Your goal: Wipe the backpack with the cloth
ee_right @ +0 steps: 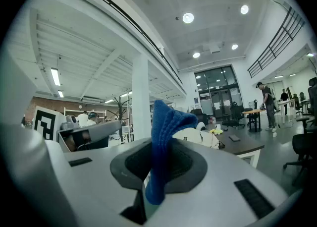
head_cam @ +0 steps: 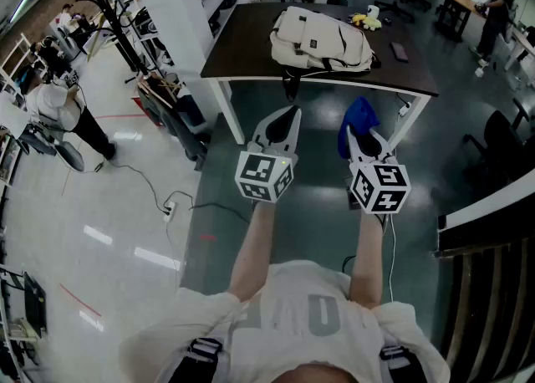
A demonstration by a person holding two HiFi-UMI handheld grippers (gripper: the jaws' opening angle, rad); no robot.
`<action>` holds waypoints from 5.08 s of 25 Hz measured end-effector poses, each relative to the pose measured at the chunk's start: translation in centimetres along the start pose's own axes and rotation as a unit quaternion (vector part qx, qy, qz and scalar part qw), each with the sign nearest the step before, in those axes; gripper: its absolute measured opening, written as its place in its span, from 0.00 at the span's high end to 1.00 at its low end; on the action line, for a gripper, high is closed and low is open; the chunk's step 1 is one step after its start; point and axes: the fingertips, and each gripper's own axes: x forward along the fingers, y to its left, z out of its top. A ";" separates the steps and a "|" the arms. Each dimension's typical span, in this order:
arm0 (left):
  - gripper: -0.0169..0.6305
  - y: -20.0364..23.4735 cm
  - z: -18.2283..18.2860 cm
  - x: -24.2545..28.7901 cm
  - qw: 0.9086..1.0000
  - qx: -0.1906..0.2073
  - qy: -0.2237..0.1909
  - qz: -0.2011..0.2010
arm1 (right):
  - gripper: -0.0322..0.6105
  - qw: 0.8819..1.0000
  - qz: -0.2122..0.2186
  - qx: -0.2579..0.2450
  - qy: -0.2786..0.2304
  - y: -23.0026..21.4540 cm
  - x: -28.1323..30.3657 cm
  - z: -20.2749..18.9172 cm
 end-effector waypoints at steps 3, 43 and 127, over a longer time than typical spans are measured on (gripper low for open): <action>0.97 0.1 -0.1 -0.2 1.000 -0.009 -0.003 0.003 | 0.88 1.000 0.000 0.000 0.000 0.0 -0.2 -0.1; 0.97 13.6 -8.0 9.5 0.998 -0.045 0.035 0.033 | 0.88 0.996 0.056 0.059 0.040 -2.7 16.9 -4.0; 0.97 16.8 -29.1 40.7 0.980 -0.117 0.145 0.071 | 0.88 0.947 0.076 0.099 0.296 -32.0 43.0 -20.6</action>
